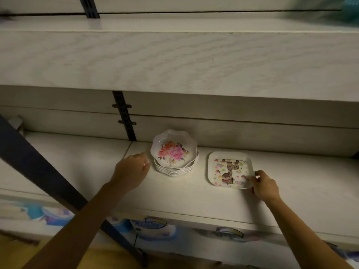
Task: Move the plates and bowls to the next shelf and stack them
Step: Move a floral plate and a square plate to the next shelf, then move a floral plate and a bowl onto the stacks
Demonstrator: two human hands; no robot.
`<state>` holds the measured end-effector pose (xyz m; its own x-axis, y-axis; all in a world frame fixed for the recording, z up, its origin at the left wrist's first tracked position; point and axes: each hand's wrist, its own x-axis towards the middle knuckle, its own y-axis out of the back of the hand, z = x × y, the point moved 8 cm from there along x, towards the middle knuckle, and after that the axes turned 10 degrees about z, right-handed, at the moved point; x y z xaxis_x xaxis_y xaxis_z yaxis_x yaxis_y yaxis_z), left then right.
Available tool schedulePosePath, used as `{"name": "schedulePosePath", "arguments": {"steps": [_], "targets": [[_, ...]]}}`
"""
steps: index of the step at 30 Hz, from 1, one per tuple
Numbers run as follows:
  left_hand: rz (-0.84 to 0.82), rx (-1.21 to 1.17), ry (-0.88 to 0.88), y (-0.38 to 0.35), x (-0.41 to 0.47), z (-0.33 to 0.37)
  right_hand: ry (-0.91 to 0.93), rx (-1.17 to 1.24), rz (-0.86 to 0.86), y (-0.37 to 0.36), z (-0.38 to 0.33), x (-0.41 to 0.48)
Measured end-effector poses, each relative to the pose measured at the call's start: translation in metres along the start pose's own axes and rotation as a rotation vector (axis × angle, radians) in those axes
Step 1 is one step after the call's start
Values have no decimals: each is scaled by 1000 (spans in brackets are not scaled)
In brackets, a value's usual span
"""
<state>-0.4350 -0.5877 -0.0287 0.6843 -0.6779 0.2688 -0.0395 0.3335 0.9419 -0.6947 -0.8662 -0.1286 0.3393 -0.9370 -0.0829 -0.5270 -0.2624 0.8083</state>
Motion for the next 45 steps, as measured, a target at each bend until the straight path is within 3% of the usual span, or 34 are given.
{"name": "schedulePosePath", "arguments": {"steps": [6,10,16,27,37,45], "targets": [[15,-42,-18,8,-23,-4,-32,-104,29,9,0,-11],[8,-67,-5,15,-39,-13,175,-116,82,19,-36,-31],[8,-114,5,31,-67,-36,488,-135,-19,13,-119,-86],[-145,-256,41,90,-151,-114,663,-188,-179,-32,-230,-223],[31,-131,121,141,-212,-285,770,-200,-246,-110,-324,-356],[98,-44,219,168,-232,-384,875,-172,-292,-167,-404,-407]]}}
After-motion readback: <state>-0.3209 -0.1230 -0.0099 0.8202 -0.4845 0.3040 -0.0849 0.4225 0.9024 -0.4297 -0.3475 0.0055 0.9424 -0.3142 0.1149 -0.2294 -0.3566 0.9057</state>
